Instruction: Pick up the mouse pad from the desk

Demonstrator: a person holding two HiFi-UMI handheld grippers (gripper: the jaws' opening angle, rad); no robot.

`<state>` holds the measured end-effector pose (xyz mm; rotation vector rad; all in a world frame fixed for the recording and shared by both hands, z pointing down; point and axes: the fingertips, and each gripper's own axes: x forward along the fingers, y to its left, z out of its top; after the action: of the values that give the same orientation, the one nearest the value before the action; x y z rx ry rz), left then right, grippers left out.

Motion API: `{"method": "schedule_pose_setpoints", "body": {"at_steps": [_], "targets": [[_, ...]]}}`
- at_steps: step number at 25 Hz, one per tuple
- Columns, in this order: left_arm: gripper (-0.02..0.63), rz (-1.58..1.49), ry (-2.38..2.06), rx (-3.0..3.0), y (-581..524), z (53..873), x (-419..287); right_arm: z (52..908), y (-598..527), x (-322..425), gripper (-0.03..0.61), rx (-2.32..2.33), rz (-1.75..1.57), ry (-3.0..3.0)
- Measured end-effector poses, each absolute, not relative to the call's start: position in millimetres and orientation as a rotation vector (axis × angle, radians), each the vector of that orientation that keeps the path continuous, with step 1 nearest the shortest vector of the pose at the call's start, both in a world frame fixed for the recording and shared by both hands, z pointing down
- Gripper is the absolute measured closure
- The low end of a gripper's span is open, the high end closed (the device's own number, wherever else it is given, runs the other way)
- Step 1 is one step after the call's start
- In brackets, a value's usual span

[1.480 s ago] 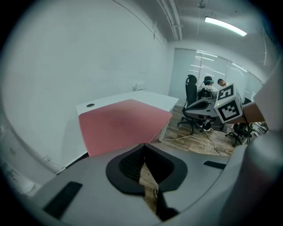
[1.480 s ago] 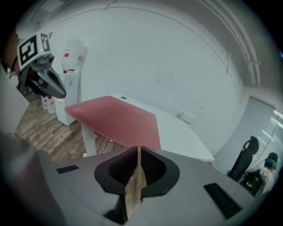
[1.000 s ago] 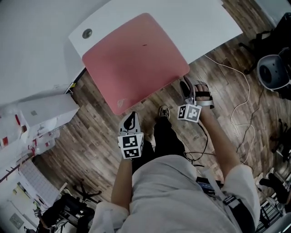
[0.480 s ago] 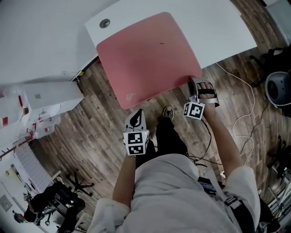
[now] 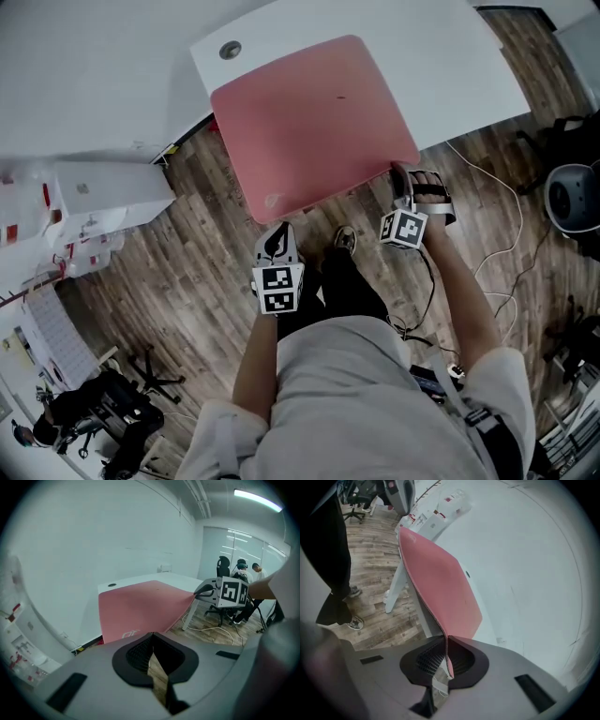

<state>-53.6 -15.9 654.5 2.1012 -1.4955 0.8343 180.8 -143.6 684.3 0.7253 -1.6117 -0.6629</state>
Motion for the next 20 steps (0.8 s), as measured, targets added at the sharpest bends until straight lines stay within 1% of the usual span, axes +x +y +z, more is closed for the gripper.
{"method": "schedule_pose_setpoints", "body": {"at_steps": [4,13,14,15,16,18,20], "targets": [[0.601,0.916,-1.463,2.12,-10.1,658.2,-54.9,659.0,-151.2,173.0,0.528,0.78,-0.63,-1.632],[0.594,0.965,-1.448,2.139,-22.4,662.5,-44.7,621.4,-173.7,148.7,0.528,0.849,-0.565,-1.712],[0.549,0.986,-1.438,2.14,-24.8,664.3,-43.8,618.7,-176.3,144.8,0.528,0.85,-0.567,-1.718],[0.487,1.013,-1.428,2.143,-27.1,666.2,-43.1,615.7,-178.9,140.6,0.528,0.851,-0.569,-1.725],[0.456,1.044,-1.423,2.148,-29.6,668.1,-42.8,612.5,-181.4,136.6,0.528,0.852,-0.57,-1.732],[0.406,1.112,-1.415,2.159,-34.1,672.6,-42.0,605.8,-186.5,130.0,0.528,0.856,-0.57,-1.747],[0.387,1.177,-1.39,2.167,-37.4,679.5,-40.2,600.2,-191.4,125.0,0.528,0.86,-0.568,-1.763]]}}
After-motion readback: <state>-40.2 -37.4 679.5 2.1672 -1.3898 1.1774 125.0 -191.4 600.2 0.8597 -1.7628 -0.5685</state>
